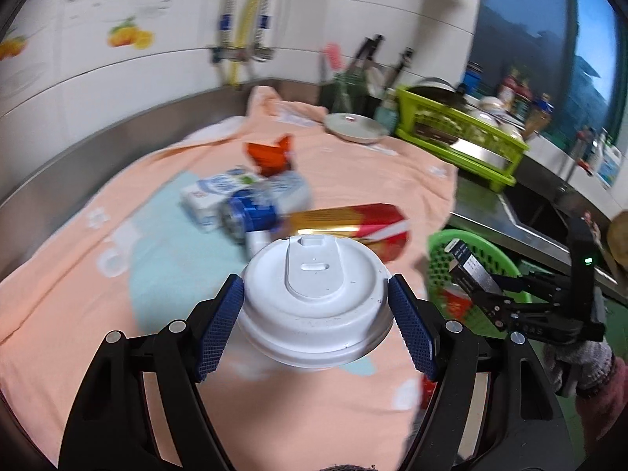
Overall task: Collect trash
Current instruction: 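Carry the white lid and black box to the green basket and release both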
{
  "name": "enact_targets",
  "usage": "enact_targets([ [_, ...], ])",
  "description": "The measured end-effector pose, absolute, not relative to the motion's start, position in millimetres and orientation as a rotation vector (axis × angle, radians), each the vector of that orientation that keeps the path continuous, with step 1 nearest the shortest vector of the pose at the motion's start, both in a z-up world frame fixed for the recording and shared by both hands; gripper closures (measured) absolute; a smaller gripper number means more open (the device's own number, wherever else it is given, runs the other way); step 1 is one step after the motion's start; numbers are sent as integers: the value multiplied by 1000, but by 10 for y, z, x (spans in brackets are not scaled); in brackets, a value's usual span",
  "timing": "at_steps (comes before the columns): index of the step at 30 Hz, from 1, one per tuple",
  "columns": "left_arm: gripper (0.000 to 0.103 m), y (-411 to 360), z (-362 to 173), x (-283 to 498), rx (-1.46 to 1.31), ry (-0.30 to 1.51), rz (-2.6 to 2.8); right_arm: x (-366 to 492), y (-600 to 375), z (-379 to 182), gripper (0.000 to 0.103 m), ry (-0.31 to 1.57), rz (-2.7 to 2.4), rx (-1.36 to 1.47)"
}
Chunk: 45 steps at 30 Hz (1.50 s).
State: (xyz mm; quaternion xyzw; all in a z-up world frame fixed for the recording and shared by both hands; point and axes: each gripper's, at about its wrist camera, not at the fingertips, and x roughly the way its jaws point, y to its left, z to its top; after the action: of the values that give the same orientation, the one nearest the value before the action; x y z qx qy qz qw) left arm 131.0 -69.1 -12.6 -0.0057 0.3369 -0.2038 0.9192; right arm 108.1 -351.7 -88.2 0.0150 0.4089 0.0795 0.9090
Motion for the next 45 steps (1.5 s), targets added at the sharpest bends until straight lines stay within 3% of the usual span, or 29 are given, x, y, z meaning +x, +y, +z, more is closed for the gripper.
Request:
enact_targets([
  [15, 29, -2049, -259, 1434, 90, 747, -610, 1102, -4541, -1574, 55, 959, 15, 191],
  [32, 29, -3040, -672, 1684, 189, 843, -689, 772, -4789, -1250, 38, 845, 4, 247],
  [45, 27, -3569, -971, 1958, 214, 908, -699, 642, -4965, -1328, 36, 841, -2, 312],
])
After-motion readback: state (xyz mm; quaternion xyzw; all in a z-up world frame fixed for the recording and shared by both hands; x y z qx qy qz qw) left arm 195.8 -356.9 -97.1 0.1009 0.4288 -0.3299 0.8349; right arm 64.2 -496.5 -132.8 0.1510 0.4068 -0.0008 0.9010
